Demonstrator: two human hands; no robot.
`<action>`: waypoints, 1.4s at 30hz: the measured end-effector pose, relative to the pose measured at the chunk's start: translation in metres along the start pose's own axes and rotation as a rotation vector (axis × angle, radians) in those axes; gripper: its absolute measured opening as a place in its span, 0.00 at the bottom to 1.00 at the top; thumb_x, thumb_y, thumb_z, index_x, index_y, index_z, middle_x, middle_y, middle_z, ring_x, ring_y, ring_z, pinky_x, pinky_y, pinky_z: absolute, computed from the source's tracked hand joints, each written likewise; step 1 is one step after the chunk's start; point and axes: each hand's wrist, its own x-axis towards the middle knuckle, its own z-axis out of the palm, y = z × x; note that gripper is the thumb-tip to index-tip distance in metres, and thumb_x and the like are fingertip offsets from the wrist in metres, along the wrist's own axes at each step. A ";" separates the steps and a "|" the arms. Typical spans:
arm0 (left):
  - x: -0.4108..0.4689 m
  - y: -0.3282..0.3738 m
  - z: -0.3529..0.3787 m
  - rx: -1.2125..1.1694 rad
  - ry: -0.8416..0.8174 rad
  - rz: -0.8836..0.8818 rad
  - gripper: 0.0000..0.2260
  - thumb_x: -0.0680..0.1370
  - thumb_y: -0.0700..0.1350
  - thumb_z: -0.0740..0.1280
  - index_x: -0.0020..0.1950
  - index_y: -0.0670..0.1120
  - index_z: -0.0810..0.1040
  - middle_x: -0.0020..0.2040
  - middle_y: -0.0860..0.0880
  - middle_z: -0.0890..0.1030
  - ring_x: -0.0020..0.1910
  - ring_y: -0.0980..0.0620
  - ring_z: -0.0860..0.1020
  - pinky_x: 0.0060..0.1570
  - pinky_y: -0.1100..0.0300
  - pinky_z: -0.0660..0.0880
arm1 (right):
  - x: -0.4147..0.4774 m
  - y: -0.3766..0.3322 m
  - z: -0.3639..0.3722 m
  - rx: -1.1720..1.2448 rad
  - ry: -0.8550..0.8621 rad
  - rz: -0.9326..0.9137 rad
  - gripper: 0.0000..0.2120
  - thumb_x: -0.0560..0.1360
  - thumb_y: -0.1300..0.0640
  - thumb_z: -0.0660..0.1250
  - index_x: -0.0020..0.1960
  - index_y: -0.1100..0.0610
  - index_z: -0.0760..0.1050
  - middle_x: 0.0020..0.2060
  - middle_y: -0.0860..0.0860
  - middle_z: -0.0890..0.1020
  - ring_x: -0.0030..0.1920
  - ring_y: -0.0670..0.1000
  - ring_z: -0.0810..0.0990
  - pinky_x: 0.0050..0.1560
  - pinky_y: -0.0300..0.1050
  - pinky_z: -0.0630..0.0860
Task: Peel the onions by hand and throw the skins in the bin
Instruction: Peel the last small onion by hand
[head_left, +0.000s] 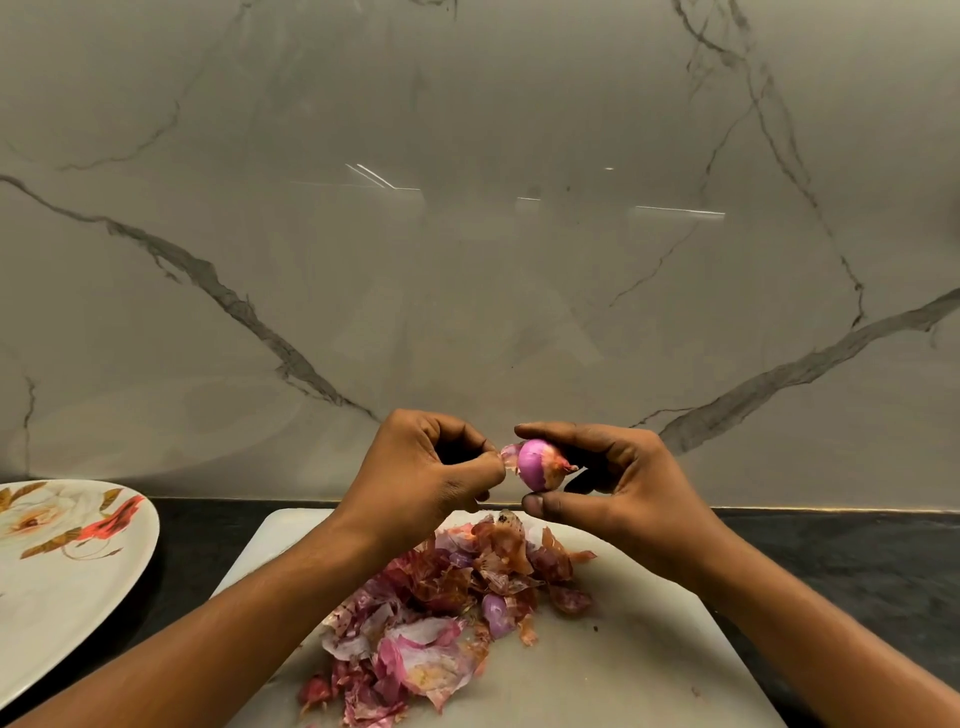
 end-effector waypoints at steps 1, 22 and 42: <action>0.000 0.000 0.000 -0.019 0.005 -0.012 0.04 0.77 0.37 0.75 0.42 0.40 0.87 0.35 0.44 0.85 0.34 0.49 0.84 0.38 0.58 0.83 | 0.000 0.000 0.000 0.028 0.002 0.006 0.28 0.69 0.62 0.82 0.67 0.49 0.82 0.57 0.44 0.87 0.54 0.53 0.87 0.54 0.49 0.86; -0.002 0.003 0.001 -0.098 -0.070 0.058 0.08 0.73 0.42 0.78 0.51 0.42 0.89 0.42 0.46 0.88 0.41 0.47 0.86 0.39 0.59 0.83 | 0.001 0.003 -0.001 0.042 0.022 -0.006 0.27 0.70 0.66 0.81 0.65 0.50 0.81 0.59 0.43 0.86 0.58 0.50 0.86 0.56 0.48 0.85; -0.006 0.002 0.005 0.039 -0.051 0.040 0.03 0.76 0.37 0.77 0.44 0.43 0.89 0.36 0.47 0.87 0.35 0.49 0.85 0.37 0.58 0.83 | -0.003 -0.003 0.004 -0.295 0.055 -0.140 0.27 0.72 0.59 0.81 0.69 0.50 0.81 0.59 0.43 0.85 0.57 0.43 0.85 0.51 0.39 0.84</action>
